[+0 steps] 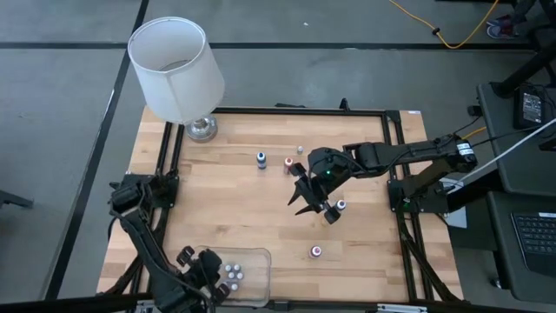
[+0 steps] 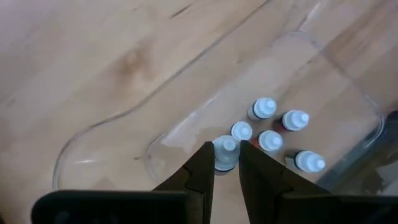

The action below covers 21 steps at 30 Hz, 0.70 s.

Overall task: Pick & Place food coloring
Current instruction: Put the small light green food coloring bottle into the bin

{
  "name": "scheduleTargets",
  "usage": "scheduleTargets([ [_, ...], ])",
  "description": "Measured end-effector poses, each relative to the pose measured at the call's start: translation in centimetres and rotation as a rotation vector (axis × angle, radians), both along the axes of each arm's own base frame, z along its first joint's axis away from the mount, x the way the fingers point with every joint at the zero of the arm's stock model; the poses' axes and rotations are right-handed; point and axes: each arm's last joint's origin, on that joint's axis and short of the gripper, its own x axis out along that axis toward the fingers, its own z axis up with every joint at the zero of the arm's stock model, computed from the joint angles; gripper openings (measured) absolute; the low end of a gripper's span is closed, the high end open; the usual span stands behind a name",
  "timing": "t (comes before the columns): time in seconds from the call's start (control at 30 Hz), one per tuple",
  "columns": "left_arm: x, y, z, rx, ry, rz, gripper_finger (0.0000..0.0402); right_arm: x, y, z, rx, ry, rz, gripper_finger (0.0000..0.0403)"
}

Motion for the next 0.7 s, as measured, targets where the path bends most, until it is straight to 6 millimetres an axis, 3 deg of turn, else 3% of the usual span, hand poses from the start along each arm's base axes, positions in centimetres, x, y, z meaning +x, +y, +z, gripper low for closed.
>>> scheduleTargets([
  [0.4, -2.1, -0.1, -4.2, 0.118, -0.099, -0.103, 0.0058, 0.0, 0.0, 0.0, 0.08, 0.054, -0.071, 0.0153],
  [0.7, -2.6, -1.0, -5.2, 0.095, -0.124, -0.207, 0.0059, 0.2, -0.1, 0.1, 0.116, 0.056, -0.151, 0.0153],
])
